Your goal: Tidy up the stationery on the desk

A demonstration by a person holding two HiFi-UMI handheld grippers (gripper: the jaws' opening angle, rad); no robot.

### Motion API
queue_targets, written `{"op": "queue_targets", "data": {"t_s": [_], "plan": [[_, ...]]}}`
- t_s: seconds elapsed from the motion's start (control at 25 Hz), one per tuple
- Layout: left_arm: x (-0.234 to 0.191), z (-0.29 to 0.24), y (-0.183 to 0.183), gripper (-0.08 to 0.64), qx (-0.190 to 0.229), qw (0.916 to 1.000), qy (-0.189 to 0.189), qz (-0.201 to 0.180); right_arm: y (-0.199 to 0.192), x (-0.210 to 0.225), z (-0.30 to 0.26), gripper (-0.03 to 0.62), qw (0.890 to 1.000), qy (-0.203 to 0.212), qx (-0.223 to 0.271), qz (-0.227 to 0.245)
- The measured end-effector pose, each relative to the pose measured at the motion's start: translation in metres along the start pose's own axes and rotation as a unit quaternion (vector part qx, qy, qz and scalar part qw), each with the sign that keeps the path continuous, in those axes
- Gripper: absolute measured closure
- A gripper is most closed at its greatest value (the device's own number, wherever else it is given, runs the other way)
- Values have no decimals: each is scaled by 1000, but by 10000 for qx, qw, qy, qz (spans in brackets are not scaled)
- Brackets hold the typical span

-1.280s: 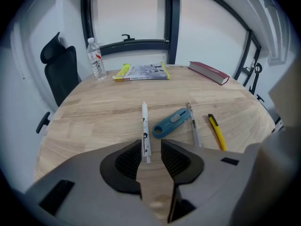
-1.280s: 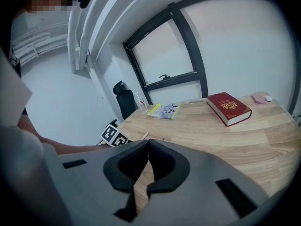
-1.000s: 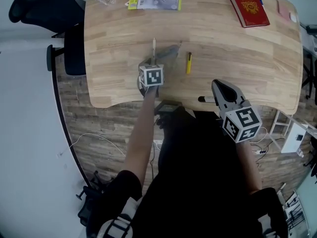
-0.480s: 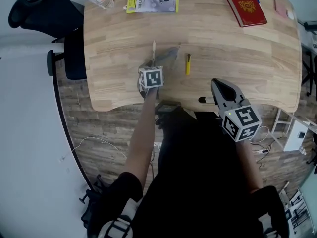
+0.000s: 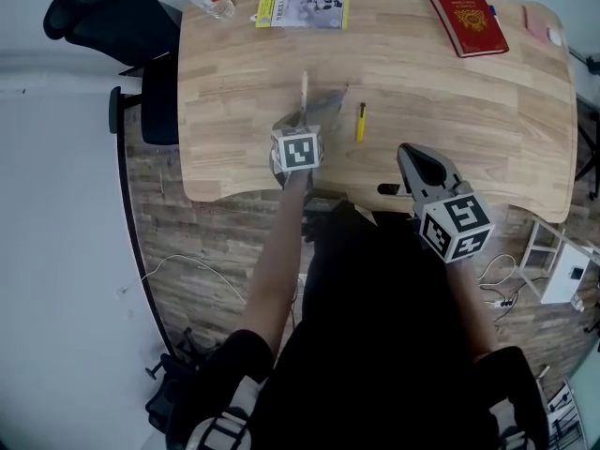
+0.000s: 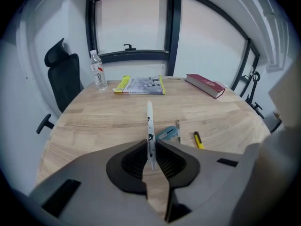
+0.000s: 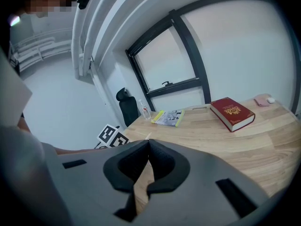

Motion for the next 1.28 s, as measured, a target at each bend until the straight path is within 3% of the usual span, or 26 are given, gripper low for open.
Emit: {"op": "queue_targets", "data": {"t_s": [0.56, 0.96, 1.28], "plan": [[109, 7, -5, 482, 102, 9993, -308, -160, -18, 35, 58, 579, 9998, -121, 108, -122], [164, -27, -33, 480, -246, 9983, -477, -223, -36, 61, 83, 579, 9990, -379, -117, -196], [179, -49, -47, 481, -295, 9987, -385, 181, -49, 73, 94, 580, 9982, -493, -280, -211]]}}
Point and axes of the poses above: the fingertips, and each gripper's own axes: z backward along the fingers, x to its right, y out of its top, the point moved 4 cm from there along z, backward along the fingers, and after that the axes turned 3 degrees about -y, right-handed, at the moved point
